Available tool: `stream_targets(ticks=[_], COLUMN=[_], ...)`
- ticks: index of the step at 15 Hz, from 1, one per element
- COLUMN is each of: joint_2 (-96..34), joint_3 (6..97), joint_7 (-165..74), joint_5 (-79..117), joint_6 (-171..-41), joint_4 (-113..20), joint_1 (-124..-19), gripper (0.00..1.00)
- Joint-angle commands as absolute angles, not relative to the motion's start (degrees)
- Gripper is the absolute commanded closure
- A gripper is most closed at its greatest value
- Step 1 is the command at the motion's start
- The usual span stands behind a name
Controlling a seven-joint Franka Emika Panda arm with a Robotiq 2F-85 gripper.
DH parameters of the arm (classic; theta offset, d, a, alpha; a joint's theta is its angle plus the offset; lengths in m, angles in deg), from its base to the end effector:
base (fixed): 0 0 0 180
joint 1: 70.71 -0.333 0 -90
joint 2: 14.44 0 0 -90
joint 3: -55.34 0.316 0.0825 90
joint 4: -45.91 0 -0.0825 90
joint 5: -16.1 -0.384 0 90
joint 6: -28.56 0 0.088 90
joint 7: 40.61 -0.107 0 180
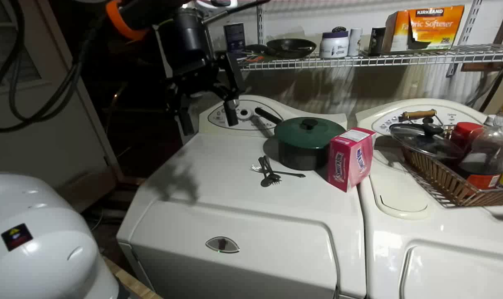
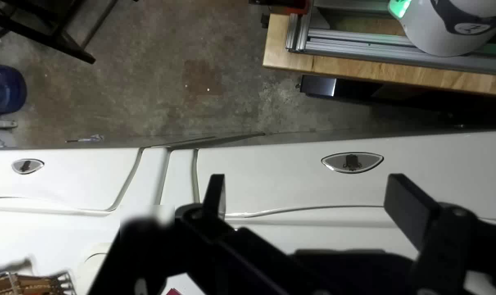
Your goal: Remove the green lid from the pot and put it on the left washing machine.
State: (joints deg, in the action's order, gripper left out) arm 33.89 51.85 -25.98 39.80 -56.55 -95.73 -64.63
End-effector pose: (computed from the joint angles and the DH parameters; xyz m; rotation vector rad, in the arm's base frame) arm 0.2683 -0.0962 0.5535 2.7893 0.1485 -0.3008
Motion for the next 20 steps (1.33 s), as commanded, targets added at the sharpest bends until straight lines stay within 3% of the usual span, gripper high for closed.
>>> stream_targets(ticks=[1,12,20], joint_2=[33.9,33.9,12.5], joint_3=[50.5,50.5,47.4], joint_7=[-27.1,-27.1,-35.2], joint_5=[40.6,40.6,30.6], joint_6=[-55.9,-55.9,-68.4], joint_4=[-95.5,-95.5,-83.9], joint_1=[-66.8,-66.8,-67.5], gripper=[0.0,0.0,0.0])
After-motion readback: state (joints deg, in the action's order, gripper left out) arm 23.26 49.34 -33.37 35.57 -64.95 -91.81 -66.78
